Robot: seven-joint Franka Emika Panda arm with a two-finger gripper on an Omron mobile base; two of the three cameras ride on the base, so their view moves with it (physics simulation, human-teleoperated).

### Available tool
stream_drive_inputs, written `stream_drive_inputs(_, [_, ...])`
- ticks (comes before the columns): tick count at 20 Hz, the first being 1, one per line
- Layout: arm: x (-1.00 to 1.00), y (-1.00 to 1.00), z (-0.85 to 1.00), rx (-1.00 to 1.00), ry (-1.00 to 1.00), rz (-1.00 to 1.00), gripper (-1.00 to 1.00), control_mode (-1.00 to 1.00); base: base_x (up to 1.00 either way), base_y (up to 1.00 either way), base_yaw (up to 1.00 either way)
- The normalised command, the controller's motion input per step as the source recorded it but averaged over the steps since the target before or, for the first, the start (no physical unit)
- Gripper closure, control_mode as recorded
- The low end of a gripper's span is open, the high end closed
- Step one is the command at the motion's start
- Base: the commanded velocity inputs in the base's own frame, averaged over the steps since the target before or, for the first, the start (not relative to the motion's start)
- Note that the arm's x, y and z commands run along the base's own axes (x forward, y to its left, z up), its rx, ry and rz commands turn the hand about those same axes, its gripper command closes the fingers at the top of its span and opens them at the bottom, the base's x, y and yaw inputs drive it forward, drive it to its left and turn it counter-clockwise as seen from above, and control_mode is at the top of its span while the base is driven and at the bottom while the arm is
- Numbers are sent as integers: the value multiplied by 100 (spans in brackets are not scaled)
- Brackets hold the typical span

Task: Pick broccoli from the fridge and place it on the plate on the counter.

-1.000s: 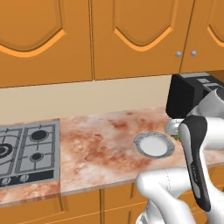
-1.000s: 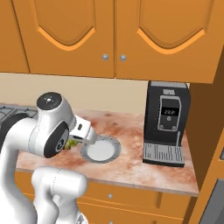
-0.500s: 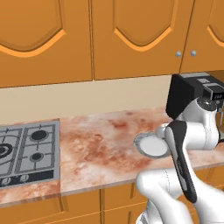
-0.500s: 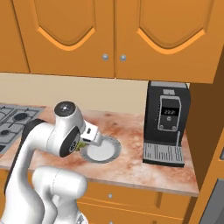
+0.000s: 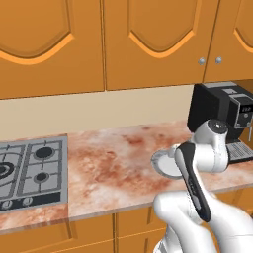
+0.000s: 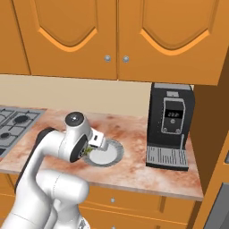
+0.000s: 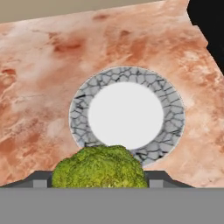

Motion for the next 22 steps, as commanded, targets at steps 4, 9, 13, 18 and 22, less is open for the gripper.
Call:
stream_drive_inputs(4, [51,0,-42,0,0,0,100,-100,0,0,0])
stream_drive_inputs(9, [28,0,-30,0,0,0,100,-100,0,0,0])
stream_drive_inputs(13, [6,0,-19,0,0,0,100,-100,0,0,0])
stream_drive_inputs(18, [14,0,-28,0,0,0,100,-100,0,0,0])
stream_drive_inputs(22, [27,0,-32,0,0,0,100,-100,0,0,0])
